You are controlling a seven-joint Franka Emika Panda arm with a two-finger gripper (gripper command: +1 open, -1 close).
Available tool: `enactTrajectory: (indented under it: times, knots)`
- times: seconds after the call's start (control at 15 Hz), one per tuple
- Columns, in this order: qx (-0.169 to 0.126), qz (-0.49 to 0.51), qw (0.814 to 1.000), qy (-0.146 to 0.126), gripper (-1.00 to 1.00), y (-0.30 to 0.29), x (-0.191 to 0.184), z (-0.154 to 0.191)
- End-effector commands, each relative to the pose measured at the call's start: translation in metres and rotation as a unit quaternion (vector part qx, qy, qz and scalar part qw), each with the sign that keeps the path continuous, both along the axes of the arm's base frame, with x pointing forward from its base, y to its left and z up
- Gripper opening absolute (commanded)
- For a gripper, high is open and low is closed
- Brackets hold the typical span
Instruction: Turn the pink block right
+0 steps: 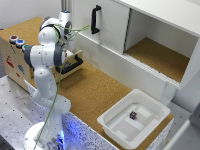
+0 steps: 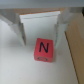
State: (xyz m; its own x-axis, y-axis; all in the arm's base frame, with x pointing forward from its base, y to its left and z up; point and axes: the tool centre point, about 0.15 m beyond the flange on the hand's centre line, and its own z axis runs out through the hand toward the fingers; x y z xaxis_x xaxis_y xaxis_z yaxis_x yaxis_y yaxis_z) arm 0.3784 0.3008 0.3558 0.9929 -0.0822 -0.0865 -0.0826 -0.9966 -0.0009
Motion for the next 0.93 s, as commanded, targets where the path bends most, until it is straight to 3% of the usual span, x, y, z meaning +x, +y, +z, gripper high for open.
enactTrajectory:
  times: [0.0,0.4,0.53,0.87]
  knots:
    - [0.008,0.033,0.999,-0.006,1.0,0.015,-0.018,0.031]
    - [-0.043,0.166,0.985,0.033,1.0,0.02,-0.071,0.056]
    - [-0.036,0.181,0.982,0.045,1.0,0.015,-0.085,0.045]
    - [-0.028,0.131,0.991,0.024,1.0,0.016,-0.062,0.035]
